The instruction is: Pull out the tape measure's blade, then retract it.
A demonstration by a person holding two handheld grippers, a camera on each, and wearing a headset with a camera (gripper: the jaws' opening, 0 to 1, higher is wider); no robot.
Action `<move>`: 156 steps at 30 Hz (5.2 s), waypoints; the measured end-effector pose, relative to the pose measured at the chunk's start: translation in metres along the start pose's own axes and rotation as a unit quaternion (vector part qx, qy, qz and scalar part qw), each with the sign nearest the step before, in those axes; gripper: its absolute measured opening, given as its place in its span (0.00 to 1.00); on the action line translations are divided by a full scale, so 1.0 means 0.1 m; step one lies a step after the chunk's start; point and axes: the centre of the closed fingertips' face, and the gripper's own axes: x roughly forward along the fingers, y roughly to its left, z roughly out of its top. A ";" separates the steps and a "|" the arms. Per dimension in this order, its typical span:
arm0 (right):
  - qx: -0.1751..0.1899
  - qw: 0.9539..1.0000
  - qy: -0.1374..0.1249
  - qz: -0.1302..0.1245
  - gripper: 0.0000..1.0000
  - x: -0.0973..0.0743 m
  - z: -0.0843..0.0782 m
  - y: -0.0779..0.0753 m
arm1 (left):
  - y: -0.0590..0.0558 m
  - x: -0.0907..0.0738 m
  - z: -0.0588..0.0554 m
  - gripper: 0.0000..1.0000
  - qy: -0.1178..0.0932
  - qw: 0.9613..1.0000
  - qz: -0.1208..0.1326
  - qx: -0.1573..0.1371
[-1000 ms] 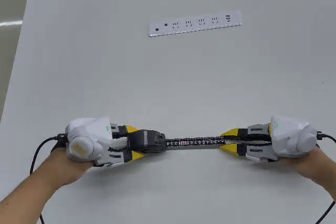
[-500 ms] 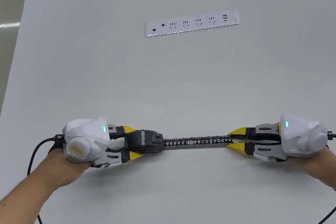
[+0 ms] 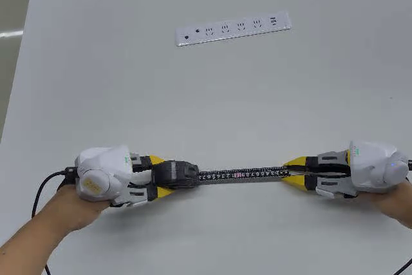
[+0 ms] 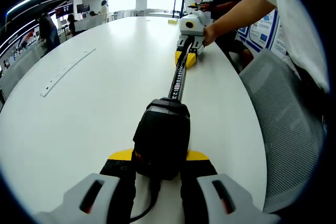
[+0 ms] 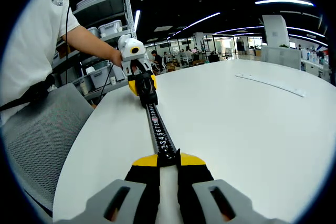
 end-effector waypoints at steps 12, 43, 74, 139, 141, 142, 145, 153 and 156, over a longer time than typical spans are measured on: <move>0.011 1.000 -0.004 -0.006 0.09 -0.13 -0.05 -0.05 | 0.00 0.00 0.00 0.29 0.003 1.000 0.001 -0.001; 0.026 0.999 -0.006 -0.020 0.09 -0.44 -0.19 -0.20 | 0.00 0.00 0.00 0.29 0.007 1.000 0.002 -0.004; 0.026 0.999 -0.012 -0.040 0.12 -0.58 -0.25 -0.20 | 0.00 0.01 0.00 0.29 0.007 1.000 0.005 -0.005; 0.069 0.992 -0.020 -0.100 0.42 -0.61 -0.15 -0.23 | -0.02 -0.05 0.06 0.58 -0.010 0.998 0.040 -0.048; 0.070 0.992 -0.019 -0.105 0.45 -0.62 -0.14 -0.23 | -0.02 -0.06 0.05 0.60 -0.013 0.998 0.043 -0.053; 0.070 0.992 -0.019 -0.106 0.46 -0.62 -0.13 -0.23 | -0.01 -0.07 0.05 0.61 -0.015 0.997 0.046 -0.054; 0.071 0.991 -0.021 -0.108 0.47 -0.62 -0.12 -0.21 | -0.02 -0.11 0.06 0.62 -0.022 0.996 0.050 -0.066; 0.083 0.989 -0.029 -0.118 0.59 -0.60 -0.08 -0.19 | -0.03 -0.18 0.03 0.69 -0.027 0.994 0.062 -0.081; 0.083 0.989 -0.029 -0.121 0.60 -0.59 -0.07 -0.20 | -0.04 -0.20 0.03 0.70 -0.030 0.994 0.065 -0.084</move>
